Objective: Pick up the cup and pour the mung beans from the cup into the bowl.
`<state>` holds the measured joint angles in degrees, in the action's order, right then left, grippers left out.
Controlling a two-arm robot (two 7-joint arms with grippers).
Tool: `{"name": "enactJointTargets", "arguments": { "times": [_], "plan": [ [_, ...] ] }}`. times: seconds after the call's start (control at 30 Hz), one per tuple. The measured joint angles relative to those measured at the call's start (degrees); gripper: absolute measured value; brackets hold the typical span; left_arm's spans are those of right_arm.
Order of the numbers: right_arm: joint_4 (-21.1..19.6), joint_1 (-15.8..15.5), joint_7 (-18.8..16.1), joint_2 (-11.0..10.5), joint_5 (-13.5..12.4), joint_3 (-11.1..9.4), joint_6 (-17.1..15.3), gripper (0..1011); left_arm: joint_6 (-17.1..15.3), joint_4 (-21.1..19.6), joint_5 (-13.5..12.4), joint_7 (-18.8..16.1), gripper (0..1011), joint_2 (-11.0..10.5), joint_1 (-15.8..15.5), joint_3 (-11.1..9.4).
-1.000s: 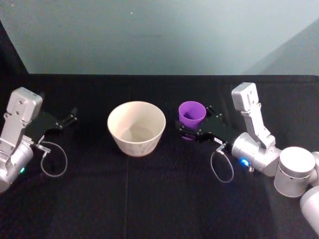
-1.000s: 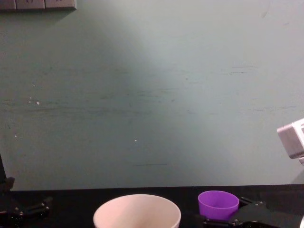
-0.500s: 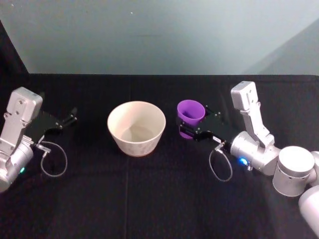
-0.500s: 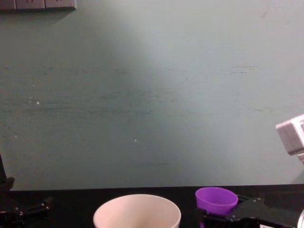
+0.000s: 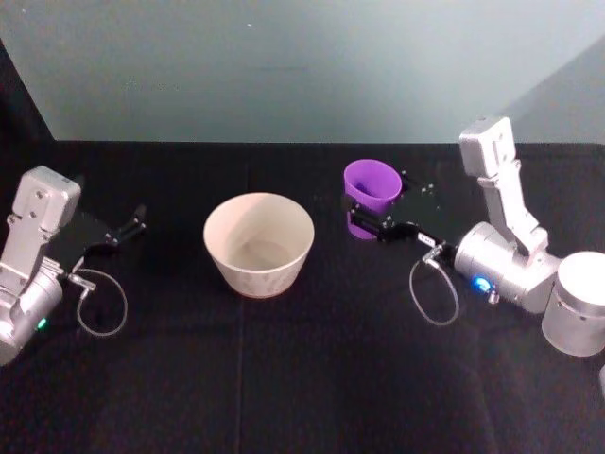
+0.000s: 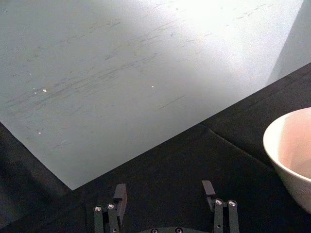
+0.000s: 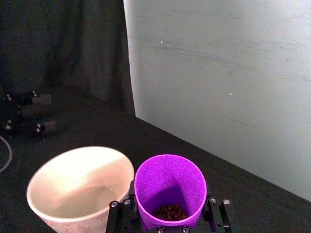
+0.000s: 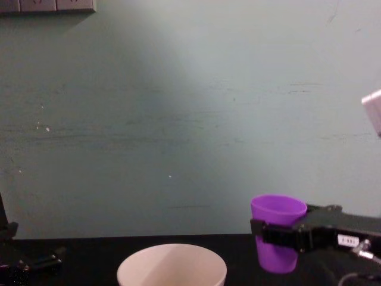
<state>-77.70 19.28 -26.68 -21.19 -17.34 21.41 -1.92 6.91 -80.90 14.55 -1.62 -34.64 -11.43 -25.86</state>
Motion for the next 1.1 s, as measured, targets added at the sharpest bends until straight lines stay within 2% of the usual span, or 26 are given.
{"name": "enactJointTargets", "arguments": {
  "times": [0.17, 0.3, 1.1],
  "plan": [
    [-3.5, -0.1, 0.3, -1.3, -0.9, -0.5, -2.9, 721, 0.0, 0.0, 0.0, 0.0, 1000, 0.0, 0.0, 0.0],
    [-4.5, 0.1, 0.3, -1.9, -1.6, -0.6, -4.0, 721, 0.0, 0.0, 0.0, 0.0, 1000, 0.0, 0.0, 0.0],
    [-4.3, 0.0, 0.3, -1.7, -1.4, -0.5, -3.7, 721, 0.0, 0.0, 0.0, 0.0, 1000, 0.0, 0.0, 0.0]
  ]
}}
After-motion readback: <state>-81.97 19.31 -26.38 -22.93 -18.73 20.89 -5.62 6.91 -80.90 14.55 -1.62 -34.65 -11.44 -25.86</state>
